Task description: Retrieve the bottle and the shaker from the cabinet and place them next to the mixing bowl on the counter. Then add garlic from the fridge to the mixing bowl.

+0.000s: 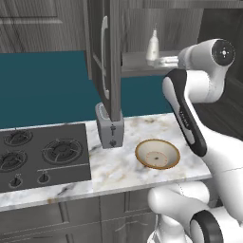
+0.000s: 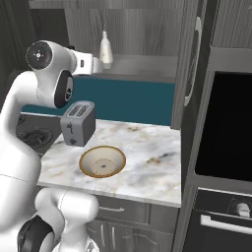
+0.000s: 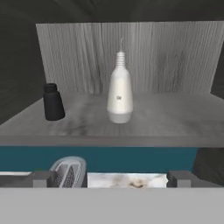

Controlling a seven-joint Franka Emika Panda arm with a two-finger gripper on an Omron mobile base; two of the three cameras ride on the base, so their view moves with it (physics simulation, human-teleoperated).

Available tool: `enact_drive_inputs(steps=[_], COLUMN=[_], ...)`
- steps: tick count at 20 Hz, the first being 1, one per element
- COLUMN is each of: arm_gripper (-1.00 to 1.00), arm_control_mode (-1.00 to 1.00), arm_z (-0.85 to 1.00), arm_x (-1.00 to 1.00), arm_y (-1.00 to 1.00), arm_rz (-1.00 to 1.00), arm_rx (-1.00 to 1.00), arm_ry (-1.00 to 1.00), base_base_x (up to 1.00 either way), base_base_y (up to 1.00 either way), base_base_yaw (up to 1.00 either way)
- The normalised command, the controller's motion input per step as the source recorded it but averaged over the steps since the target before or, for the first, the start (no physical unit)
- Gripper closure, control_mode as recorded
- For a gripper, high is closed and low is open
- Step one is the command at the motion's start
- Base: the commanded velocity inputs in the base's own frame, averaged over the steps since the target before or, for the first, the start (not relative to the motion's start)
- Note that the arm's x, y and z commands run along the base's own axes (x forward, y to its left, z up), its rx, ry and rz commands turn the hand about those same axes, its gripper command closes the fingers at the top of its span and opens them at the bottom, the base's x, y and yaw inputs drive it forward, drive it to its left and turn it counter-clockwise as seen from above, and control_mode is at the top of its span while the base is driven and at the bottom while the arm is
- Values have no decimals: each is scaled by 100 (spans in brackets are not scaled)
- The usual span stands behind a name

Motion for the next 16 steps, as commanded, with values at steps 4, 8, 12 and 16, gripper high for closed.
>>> enact_drive_inputs(steps=[4,8,12,16], arm_gripper=[-100,-100,-100,-100], arm_control_mode=[-100,-100,-100,-100], arm_z=[54,43,29,15], arm_x=[0,6,20,26], arm_y=[-14,-3,-4,-11], arm_rz=[-1,-4,-1,0], arm_rx=[5,3,5,9], arm_ry=[-3,0,-3,-6], base_base_x=[0,0,0,0], base_base_y=[0,0,0,0], base_base_yaw=[0,0,0,0])
